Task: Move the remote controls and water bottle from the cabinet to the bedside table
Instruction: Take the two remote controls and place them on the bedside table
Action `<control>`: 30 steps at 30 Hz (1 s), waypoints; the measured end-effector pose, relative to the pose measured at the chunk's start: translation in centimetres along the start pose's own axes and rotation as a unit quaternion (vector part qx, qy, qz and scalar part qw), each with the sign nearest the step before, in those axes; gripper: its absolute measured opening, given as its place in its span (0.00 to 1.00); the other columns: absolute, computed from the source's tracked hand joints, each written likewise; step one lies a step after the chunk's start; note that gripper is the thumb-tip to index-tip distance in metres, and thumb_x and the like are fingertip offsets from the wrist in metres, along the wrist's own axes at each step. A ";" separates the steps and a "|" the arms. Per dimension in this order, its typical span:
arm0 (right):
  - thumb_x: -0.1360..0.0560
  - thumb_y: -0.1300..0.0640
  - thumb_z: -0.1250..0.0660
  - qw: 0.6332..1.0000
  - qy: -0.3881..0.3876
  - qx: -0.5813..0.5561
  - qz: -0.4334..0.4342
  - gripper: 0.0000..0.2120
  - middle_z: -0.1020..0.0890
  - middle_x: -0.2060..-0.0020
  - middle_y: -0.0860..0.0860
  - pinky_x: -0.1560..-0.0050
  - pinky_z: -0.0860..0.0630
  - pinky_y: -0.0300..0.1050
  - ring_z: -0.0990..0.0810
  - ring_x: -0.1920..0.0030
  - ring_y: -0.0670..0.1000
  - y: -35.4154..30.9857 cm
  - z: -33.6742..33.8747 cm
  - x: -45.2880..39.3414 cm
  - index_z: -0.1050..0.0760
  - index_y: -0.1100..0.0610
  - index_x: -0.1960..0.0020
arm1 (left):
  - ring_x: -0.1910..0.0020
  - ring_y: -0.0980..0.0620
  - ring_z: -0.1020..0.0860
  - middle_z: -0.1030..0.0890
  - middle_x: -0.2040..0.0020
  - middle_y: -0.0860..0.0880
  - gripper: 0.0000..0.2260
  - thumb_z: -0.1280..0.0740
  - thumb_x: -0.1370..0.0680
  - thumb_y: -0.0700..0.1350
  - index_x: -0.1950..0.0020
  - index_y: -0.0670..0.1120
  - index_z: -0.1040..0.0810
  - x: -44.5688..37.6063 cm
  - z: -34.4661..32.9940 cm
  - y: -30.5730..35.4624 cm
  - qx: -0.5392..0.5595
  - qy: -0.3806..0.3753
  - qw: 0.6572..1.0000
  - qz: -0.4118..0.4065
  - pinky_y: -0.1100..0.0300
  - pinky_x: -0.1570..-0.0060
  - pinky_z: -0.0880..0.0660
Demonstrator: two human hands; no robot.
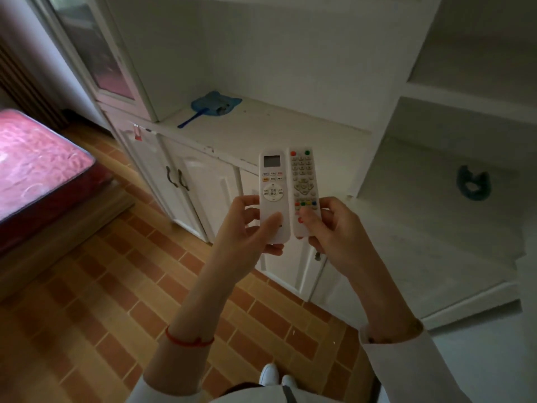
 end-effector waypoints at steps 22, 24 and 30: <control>0.23 0.50 0.35 0.965 -0.262 -0.001 0.021 0.13 0.16 0.56 0.50 0.71 0.30 0.30 0.24 0.72 0.37 0.3 -10.0 -0.8 0.27 0.57 0.44 | 0.58 0.50 0.16 0.19 0.46 0.47 0.13 0.33 0.23 0.42 0.40 0.46 0.31 7.1 6.5 -3.9 0.064 0.256 0.964 0.025 0.59 0.63 0.19; 0.23 0.51 0.35 0.956 -0.292 -0.001 0.019 0.12 0.16 0.56 0.50 0.70 0.29 0.31 0.22 0.69 0.37 0.3 -11.6 -0.6 0.27 0.57 0.44 | 0.59 0.51 0.16 0.19 0.47 0.47 0.13 0.33 0.23 0.42 0.41 0.48 0.31 8.0 7.3 -4.3 0.068 0.289 0.955 0.031 0.59 0.63 0.19; 0.23 0.51 0.35 0.928 -0.373 0.012 0.021 0.13 0.17 0.56 0.50 0.70 0.30 0.31 0.23 0.71 0.37 -0.1 -16.8 -0.5 0.27 0.57 0.44 | 0.58 0.53 0.16 0.19 0.47 0.47 0.14 0.33 0.23 0.42 0.39 0.48 0.31 10.5 10.6 -5.7 0.093 0.363 0.926 0.043 0.62 0.65 0.20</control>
Point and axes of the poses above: each hand's wrist, its own x-axis away from the middle knuckle, its own z-axis out of the back of the hand, y = z × x, the point moved 3 cm from there along -x, towards the middle knuckle
